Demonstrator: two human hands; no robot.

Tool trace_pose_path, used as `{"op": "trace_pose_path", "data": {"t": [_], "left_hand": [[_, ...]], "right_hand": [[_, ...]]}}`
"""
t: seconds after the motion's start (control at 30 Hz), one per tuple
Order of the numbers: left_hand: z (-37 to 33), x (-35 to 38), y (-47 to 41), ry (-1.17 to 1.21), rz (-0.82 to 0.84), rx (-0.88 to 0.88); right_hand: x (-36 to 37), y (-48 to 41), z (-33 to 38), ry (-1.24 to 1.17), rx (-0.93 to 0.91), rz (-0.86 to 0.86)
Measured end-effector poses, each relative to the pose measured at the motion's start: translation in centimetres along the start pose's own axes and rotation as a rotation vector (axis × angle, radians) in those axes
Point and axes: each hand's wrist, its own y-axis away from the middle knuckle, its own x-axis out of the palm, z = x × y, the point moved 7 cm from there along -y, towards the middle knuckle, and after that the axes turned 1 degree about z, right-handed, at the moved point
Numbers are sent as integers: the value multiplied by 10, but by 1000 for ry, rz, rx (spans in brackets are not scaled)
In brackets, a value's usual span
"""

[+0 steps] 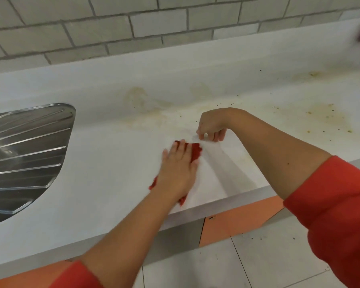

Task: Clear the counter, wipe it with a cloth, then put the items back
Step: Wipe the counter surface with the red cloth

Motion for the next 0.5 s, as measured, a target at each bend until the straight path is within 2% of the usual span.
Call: {"op": "trace_pose_path", "data": {"t": [0.13,0.23,0.33,0.5], "left_hand": [[-78,14,14,31,40,268],[-69,15,38,62,67,337],[-10,4,40,63,4,189],[103,-24,0,20,-79,-230]], "right_hand": [[-5,3,-2,-79,10,-32],[-8,7,-5,-55,-3,-159],[-6,9,-8,22,-35,-289],[7,0,-3,96,-55,-302]]}}
